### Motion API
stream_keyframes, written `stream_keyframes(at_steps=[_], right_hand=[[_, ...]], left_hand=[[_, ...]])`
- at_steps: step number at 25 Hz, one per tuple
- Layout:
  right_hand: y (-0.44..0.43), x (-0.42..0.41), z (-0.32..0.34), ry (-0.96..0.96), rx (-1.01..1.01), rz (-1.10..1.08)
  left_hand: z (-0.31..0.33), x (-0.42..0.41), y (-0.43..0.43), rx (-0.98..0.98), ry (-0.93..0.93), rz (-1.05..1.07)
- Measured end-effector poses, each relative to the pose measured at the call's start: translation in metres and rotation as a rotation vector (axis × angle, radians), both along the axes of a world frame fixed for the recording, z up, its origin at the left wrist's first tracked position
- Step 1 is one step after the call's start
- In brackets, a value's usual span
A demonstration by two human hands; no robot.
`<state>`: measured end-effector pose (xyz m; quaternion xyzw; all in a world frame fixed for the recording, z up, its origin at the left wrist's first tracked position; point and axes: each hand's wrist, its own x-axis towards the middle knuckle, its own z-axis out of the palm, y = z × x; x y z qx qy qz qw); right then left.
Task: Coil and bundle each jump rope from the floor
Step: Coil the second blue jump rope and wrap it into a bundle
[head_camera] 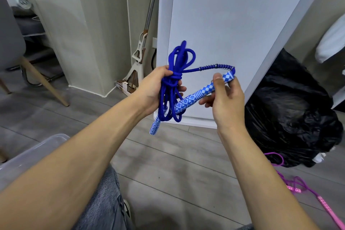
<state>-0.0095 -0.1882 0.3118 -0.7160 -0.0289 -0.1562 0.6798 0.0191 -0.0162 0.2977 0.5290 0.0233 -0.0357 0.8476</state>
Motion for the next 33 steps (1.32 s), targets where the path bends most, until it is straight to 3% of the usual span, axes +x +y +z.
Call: stream_keyframes(at_steps=[3,10,16,19,25,28,33], right_hand=[[0.0,-0.003,0.0,-0.047,-0.027,-0.022],[0.007,-0.003,-0.004,-0.061,-0.151,0.022],[-0.003,0.002,-0.005,0.086,0.023,-0.012],[0.004,0.0,-0.007,0.066,0.074,0.023],[0.005,0.0,-0.004,0.034,0.125,0.003],[0.01,-0.004,-0.008,0.09,0.018,0.135],[0.026,-0.009,-0.022,0.181,-0.54,0.265]], left_hand=[[-0.002,0.001,-0.004,0.047,-0.025,0.007],[-0.004,0.001,-0.001,-0.076,0.035,0.046],[0.002,-0.003,-0.002,-0.264,0.083,-0.013],[0.004,-0.002,-0.001,-0.298,0.083,0.004],[0.005,-0.005,-0.007,-0.164,0.09,0.038],[0.003,-0.002,-0.006,-0.229,0.084,0.111],[0.003,-0.002,-0.004,-0.297,0.098,0.157]])
